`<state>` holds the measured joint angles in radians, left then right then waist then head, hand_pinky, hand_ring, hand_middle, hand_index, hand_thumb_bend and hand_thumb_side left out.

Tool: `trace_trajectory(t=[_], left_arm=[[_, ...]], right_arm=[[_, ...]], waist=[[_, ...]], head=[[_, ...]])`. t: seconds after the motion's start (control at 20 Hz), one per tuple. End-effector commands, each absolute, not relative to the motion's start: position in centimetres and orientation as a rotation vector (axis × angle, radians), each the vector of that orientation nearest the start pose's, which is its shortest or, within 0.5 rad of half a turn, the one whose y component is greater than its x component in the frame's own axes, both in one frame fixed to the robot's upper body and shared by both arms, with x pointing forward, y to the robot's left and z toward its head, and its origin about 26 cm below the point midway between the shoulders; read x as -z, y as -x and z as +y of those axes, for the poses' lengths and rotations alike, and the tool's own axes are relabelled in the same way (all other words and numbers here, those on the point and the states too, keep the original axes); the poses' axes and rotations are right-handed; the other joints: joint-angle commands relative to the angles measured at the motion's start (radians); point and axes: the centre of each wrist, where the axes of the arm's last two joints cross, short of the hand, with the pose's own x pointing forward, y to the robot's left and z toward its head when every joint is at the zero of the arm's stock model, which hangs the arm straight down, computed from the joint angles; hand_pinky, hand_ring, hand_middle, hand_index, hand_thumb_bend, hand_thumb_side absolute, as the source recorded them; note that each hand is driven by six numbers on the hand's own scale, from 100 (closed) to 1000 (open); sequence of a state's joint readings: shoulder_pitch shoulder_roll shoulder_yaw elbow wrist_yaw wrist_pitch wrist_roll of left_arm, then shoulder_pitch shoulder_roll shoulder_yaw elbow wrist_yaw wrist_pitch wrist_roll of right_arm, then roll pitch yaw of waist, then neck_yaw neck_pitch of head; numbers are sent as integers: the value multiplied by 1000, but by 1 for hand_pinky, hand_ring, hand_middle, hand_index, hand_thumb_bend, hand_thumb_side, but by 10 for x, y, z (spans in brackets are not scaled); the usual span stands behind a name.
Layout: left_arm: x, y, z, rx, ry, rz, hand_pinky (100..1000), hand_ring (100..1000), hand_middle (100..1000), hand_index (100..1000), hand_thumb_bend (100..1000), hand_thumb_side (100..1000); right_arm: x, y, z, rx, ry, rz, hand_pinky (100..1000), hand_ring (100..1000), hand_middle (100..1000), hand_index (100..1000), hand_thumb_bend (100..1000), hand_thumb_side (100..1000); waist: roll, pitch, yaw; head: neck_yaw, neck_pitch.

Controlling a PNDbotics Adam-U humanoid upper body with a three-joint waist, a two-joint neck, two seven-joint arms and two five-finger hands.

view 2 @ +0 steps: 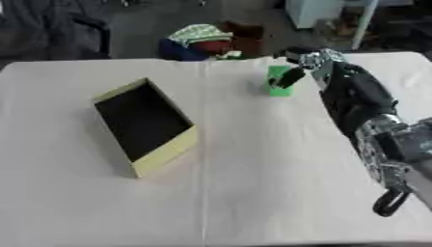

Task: Pick up objects on the table and place them in the box.

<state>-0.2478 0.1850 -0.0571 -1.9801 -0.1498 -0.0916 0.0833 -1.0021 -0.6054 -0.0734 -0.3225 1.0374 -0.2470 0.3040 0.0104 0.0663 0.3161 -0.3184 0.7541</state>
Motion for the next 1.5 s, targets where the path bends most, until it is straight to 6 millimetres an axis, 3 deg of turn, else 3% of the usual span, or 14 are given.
trace_trajectory(t=[0.05, 0.55, 0.8, 1.05, 1.1, 1.5], left_arm=[[-178, -295, 231, 303, -211, -2349, 645, 657, 731, 818, 505, 616], [-178, -295, 231, 302, -211, -2348, 645, 657, 730, 818, 504, 617], [-178, -295, 231, 301, -211, -2349, 645, 657, 730, 818, 504, 616], [-178, -295, 230, 300, -210, -2350, 645, 657, 730, 818, 504, 616], [-178, -295, 230, 300, -210, -2349, 645, 657, 730, 818, 504, 615], [-176, -295, 231, 301, -212, -2343, 646, 657, 729, 818, 505, 614]], right_arm=[[-145, -458, -450, -1179, 899, -943, 1000, 1000, 994, 1000, 238, 360], [-134, -454, -453, -1186, 902, -894, 1000, 1000, 987, 983, 200, 292], [-129, -452, -454, -1197, 916, -876, 1000, 1000, 890, 923, 100, 100], [-129, -452, -454, -1201, 936, -886, 1000, 1000, 878, 915, 100, 100], [-129, -452, -454, -1201, 939, -891, 956, 1000, 649, 780, 100, 100], [-170, -474, -421, -1287, 1063, -1142, 948, 996, 578, 758, 100, 100]], waist=[[1, -9, 0], [1, -5, 0], [0, -6, 1], [0, -6, 0], [0, -8, 0], [0, -19, -5]], head=[[3, -13], [4, -17], [5, -17], [5, -17], [5, -16], [6, -10]])
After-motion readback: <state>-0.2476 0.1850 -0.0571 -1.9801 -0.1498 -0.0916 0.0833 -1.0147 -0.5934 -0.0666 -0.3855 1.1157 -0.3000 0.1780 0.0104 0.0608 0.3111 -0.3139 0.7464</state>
